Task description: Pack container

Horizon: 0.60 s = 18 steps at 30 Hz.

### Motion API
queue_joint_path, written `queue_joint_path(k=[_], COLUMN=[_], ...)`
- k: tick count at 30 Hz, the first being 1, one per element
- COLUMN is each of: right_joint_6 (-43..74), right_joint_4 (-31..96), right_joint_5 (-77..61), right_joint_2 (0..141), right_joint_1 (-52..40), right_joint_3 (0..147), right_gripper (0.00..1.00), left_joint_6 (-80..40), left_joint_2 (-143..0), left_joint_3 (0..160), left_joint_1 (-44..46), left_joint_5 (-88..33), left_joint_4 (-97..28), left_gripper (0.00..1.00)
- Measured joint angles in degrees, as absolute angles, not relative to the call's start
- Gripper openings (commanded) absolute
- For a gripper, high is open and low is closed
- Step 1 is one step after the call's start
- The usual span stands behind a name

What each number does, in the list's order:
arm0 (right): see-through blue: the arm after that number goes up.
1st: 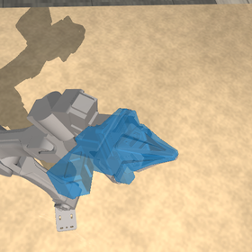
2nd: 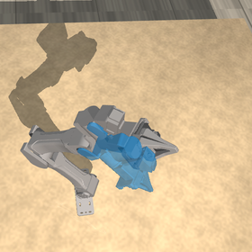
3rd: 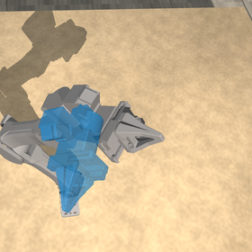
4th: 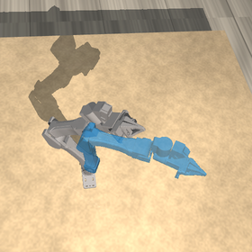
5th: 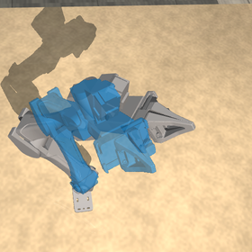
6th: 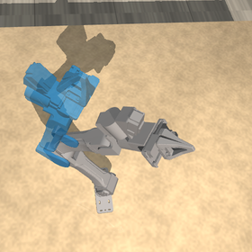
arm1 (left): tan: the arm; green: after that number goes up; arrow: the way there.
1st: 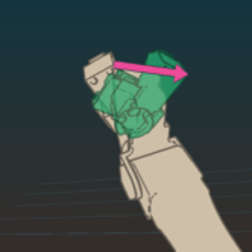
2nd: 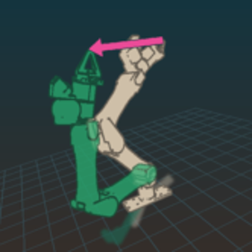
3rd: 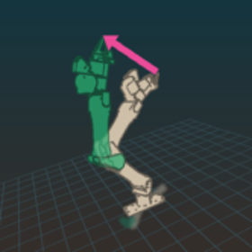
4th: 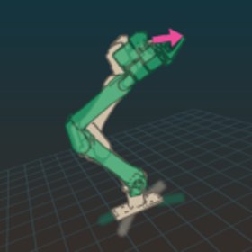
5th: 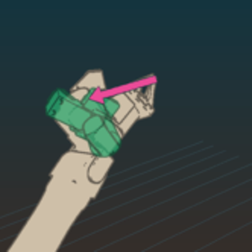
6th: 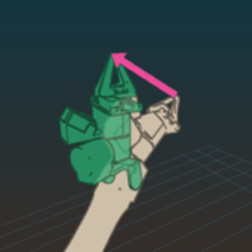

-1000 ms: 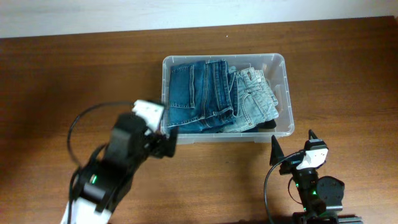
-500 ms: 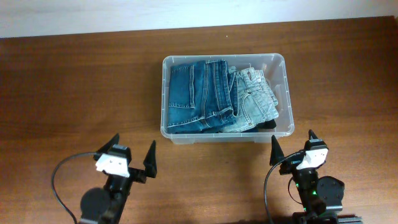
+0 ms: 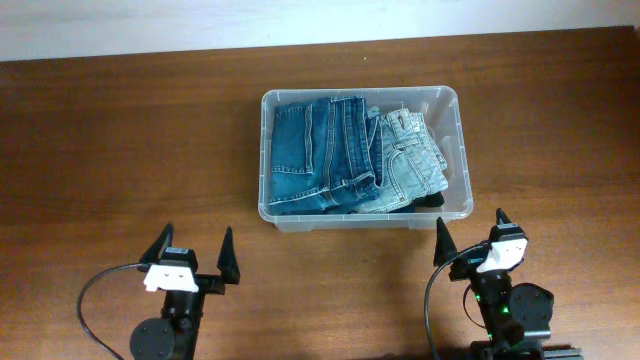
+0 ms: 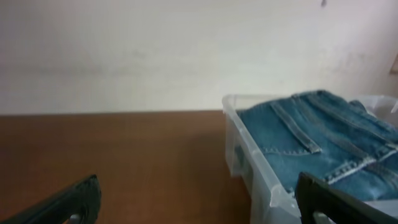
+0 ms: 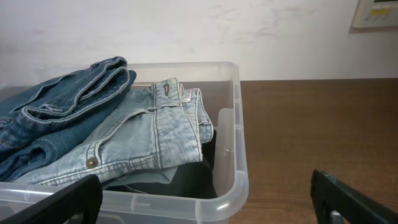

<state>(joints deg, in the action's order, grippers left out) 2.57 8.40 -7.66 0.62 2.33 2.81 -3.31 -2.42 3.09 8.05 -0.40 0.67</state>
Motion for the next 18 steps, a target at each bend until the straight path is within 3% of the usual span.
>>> queue_joint_path(k=[10, 18], right_joint_6=[2.5, 2.5], right_joint_4=[8.4, 8.4], right_joint_5=[-7.7, -7.7], right_joint_2=[0.6, 0.6], right_joint_1=[2.3, 2.3], right_joint_3=[2.8, 2.8], right_gripper=[0.98, 0.98], left_joint_6=[-2.6, -2.5], left_joint_2=[-0.8, -0.8], left_joint_3=[0.8, 0.8], left_joint_1=[5.4, 2.1], left_joint_5=[-0.4, -0.4], left_joint_4=[5.4, -3.6], left_gripper=[0.99, 0.99])
